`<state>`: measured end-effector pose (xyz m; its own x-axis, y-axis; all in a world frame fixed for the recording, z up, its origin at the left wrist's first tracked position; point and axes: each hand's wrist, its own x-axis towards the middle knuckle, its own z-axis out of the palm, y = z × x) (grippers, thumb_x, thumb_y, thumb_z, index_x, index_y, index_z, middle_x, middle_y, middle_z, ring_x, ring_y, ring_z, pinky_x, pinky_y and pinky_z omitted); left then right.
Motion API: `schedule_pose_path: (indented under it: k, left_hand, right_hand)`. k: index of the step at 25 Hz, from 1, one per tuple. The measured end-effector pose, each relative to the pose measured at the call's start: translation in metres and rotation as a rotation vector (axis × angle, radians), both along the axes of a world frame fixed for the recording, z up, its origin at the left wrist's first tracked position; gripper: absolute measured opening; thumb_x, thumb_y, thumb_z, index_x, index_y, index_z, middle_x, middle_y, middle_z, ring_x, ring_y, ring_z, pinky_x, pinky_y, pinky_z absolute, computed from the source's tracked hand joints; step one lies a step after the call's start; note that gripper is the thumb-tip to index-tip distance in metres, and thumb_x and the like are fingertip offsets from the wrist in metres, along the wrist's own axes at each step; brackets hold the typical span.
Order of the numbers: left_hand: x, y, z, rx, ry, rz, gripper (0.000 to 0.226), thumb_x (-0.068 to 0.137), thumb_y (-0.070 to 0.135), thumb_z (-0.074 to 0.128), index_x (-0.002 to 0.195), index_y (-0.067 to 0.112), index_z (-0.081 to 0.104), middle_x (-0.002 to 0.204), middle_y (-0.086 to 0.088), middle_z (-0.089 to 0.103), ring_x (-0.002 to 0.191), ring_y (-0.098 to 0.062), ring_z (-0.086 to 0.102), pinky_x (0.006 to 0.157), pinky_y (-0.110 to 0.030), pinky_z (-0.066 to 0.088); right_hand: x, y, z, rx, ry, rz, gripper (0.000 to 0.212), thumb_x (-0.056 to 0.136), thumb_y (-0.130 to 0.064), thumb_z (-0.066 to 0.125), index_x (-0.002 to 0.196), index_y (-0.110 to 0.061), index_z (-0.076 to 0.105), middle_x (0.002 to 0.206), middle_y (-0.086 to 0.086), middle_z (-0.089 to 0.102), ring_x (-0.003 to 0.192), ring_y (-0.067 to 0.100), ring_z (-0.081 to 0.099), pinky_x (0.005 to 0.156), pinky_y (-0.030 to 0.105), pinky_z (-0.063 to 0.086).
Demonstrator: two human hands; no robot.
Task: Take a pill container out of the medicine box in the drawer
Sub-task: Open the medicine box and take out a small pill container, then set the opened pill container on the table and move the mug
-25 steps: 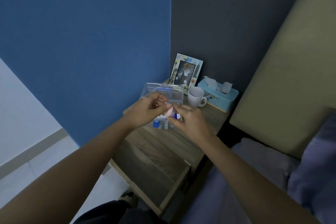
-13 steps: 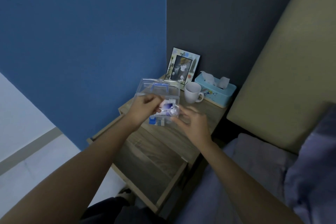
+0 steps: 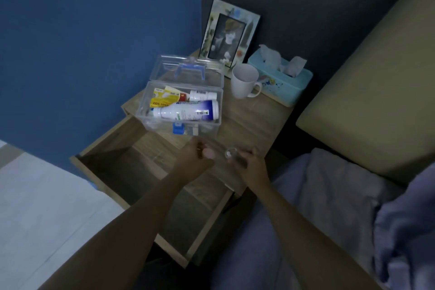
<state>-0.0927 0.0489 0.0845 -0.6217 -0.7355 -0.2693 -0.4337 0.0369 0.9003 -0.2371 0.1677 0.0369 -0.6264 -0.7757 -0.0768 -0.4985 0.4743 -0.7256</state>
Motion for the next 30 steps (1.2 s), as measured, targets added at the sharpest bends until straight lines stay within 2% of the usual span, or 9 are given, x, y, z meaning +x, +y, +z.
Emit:
schedule_pose_path:
  k: [2,4,8,12,16,21,23,28,30]
  left_hand:
    - [-0.011,-0.005,-0.013,-0.115,-0.089,-0.059,0.04,0.075,0.012,0.072,0.11,0.015,0.054,0.094,0.005,0.057,0.089,-0.015,0.058,0.07,-0.03,0.052]
    - [-0.02,-0.008,-0.022,-0.157,-0.126,-0.093,0.043,0.078,0.014,0.07,0.117,0.013,0.054,0.104,0.0,0.062,0.094,-0.016,0.059,0.074,-0.027,0.046]
    - [-0.031,-0.01,-0.031,-0.292,-0.139,-0.123,0.036,0.082,0.01,0.065,0.117,0.007,0.056,0.111,-0.013,0.066,0.103,-0.027,0.061,0.081,-0.032,0.048]
    - [-0.031,-0.009,-0.036,-0.412,-0.153,-0.181,0.034,0.081,0.009,0.064,0.115,0.005,0.059,0.108,-0.018,0.067,0.101,-0.033,0.06,0.083,-0.039,0.049]
    - [-0.03,-0.01,-0.036,-0.435,-0.137,-0.191,0.039,0.078,0.009,0.069,0.114,0.002,0.06,0.113,-0.018,0.062,0.103,-0.031,0.058,0.085,-0.035,0.047]
    - [-0.032,-0.01,-0.038,-0.44,-0.157,-0.202,0.036,0.081,0.014,0.069,0.114,0.001,0.063,0.116,-0.019,0.058,0.102,-0.03,0.057,0.087,-0.03,0.043]
    - [-0.033,-0.011,-0.038,-0.425,-0.167,-0.215,0.036,0.082,0.014,0.069,0.115,0.003,0.063,0.117,-0.018,0.058,0.104,-0.03,0.057,0.086,-0.028,0.042]
    - [-0.033,-0.011,-0.034,-0.375,-0.152,-0.216,0.038,0.08,0.013,0.07,0.114,0.0,0.059,0.115,-0.02,0.058,0.102,-0.031,0.057,0.086,-0.038,0.048]
    - [-0.03,-0.011,-0.034,-0.346,-0.15,-0.208,0.041,0.079,0.014,0.071,0.115,0.003,0.055,0.117,-0.017,0.055,0.104,-0.028,0.055,0.084,-0.035,0.047]
  right_hand:
    - [-0.005,-0.005,-0.008,0.051,0.034,0.016,0.039,0.08,-0.034,0.069,0.113,-0.014,0.065,0.116,0.013,0.049,0.104,0.024,0.051,0.089,0.028,0.043]
    - [-0.008,-0.009,-0.011,0.035,0.095,0.027,0.039,0.079,-0.034,0.069,0.112,-0.014,0.066,0.113,0.014,0.05,0.102,0.026,0.052,0.09,0.033,0.047]
    - [-0.014,-0.011,-0.012,0.074,0.249,0.056,0.043,0.08,-0.041,0.065,0.115,-0.017,0.064,0.108,0.014,0.051,0.095,0.026,0.053,0.084,0.036,0.048]
    - [-0.015,-0.008,-0.013,0.084,0.241,0.034,0.058,0.078,-0.041,0.067,0.124,-0.009,0.056,0.115,0.015,0.051,0.103,0.028,0.053,0.09,0.04,0.049]
    - [-0.016,-0.013,-0.01,0.005,0.124,0.007,0.061,0.073,-0.039,0.074,0.123,-0.008,0.056,0.117,0.013,0.055,0.106,0.025,0.055,0.092,0.037,0.048]
    - [-0.017,-0.016,-0.01,-0.099,0.066,0.036,0.033,0.077,-0.03,0.073,0.103,-0.011,0.066,0.102,0.007,0.067,0.095,0.018,0.059,0.087,0.032,0.048]
    - [-0.018,-0.014,-0.012,-0.103,0.059,0.032,0.033,0.077,-0.03,0.073,0.104,-0.013,0.066,0.103,0.006,0.066,0.096,0.017,0.059,0.087,0.03,0.047]
    - [-0.021,-0.013,-0.012,-0.078,0.033,0.043,0.038,0.075,-0.03,0.074,0.107,-0.012,0.065,0.106,0.007,0.066,0.098,0.017,0.059,0.089,0.035,0.049]
    - [-0.022,-0.011,-0.012,-0.076,0.0,0.052,0.043,0.073,-0.03,0.076,0.11,-0.012,0.064,0.109,0.008,0.066,0.101,0.019,0.06,0.091,0.036,0.049]
